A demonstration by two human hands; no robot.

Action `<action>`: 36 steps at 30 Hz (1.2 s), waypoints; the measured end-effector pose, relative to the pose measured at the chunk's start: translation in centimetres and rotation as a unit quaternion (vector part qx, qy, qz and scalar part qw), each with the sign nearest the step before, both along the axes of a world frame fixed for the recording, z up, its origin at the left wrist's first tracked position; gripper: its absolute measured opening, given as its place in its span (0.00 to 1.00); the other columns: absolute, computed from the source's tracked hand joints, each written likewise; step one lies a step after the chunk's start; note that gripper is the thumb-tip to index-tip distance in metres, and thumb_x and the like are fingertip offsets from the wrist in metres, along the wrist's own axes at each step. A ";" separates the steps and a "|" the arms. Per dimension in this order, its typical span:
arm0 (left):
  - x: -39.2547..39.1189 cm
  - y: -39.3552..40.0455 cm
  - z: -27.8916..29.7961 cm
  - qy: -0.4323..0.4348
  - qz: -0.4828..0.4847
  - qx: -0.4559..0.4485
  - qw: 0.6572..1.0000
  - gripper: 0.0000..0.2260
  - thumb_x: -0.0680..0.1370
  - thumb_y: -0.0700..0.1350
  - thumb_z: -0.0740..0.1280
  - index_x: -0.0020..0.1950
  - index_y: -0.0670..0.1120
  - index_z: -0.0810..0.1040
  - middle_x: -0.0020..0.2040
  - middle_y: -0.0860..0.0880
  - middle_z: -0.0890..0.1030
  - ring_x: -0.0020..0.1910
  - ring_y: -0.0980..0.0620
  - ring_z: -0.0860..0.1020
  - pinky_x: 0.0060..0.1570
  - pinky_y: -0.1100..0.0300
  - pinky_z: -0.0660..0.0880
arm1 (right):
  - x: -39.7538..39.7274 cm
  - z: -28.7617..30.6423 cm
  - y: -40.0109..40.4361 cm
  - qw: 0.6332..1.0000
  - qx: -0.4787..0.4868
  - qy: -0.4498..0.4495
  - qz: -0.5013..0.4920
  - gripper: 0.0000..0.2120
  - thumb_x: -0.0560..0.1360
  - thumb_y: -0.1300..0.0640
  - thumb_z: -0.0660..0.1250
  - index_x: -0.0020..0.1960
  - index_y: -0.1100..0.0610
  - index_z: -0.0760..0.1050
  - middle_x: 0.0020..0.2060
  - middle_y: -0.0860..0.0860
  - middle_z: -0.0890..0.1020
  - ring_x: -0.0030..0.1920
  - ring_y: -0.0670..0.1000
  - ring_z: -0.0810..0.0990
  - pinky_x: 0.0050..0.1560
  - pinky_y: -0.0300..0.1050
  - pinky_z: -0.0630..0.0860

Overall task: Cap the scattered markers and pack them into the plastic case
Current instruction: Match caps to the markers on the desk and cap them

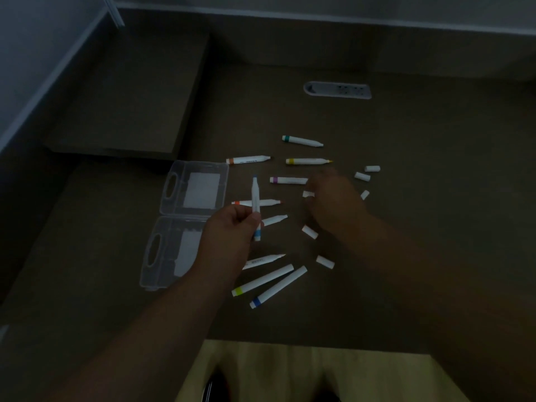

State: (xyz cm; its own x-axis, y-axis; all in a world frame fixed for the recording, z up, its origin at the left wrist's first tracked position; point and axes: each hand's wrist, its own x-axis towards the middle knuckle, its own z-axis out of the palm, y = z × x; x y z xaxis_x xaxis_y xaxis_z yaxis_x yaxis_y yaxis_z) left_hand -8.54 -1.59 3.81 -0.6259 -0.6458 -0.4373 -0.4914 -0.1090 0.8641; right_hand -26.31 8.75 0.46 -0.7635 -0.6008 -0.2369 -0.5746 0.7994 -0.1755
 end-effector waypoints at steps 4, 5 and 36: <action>-0.1 -0.3 0.2 -0.001 -0.003 -0.013 1.000 0.07 0.81 0.45 0.63 0.45 0.53 0.78 0.45 0.53 0.81 0.44 0.58 0.78 0.43 0.63 0.74 | -0.7 -0.2 -0.9 0.998 0.055 -0.008 0.003 0.15 0.76 0.56 0.68 0.62 0.54 0.75 0.57 0.54 0.77 0.55 0.52 0.77 0.56 0.48 0.77; -0.2 -0.4 0.2 -0.004 -0.003 -0.015 1.000 0.07 0.81 0.45 0.63 0.45 0.54 0.77 0.45 0.53 0.81 0.45 0.57 0.78 0.44 0.62 0.74 | -0.7 -0.3 -0.9 0.998 0.062 -0.020 0.000 0.14 0.77 0.56 0.68 0.62 0.55 0.75 0.57 0.54 0.78 0.55 0.52 0.78 0.56 0.48 0.77; -3.6 2.8 1.5 0.017 -0.008 0.013 1.000 0.05 0.81 0.45 0.64 0.47 0.54 0.77 0.48 0.51 0.81 0.47 0.55 0.79 0.52 0.55 0.77 | 2.2 1.1 6.6 0.952 -0.140 -0.186 -0.200 0.05 0.76 0.54 0.71 0.51 0.52 0.79 0.45 0.47 0.79 0.46 0.45 0.78 0.51 0.45 0.78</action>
State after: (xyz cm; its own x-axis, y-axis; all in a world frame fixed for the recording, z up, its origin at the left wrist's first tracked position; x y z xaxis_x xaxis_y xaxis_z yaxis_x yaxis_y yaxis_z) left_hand -12.17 1.16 5.29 -0.6510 -0.6234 -0.4331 -0.4644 -0.1242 0.8769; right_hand -24.08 15.38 1.60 -0.8393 -0.3587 -0.4085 -0.0900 0.8327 -0.5464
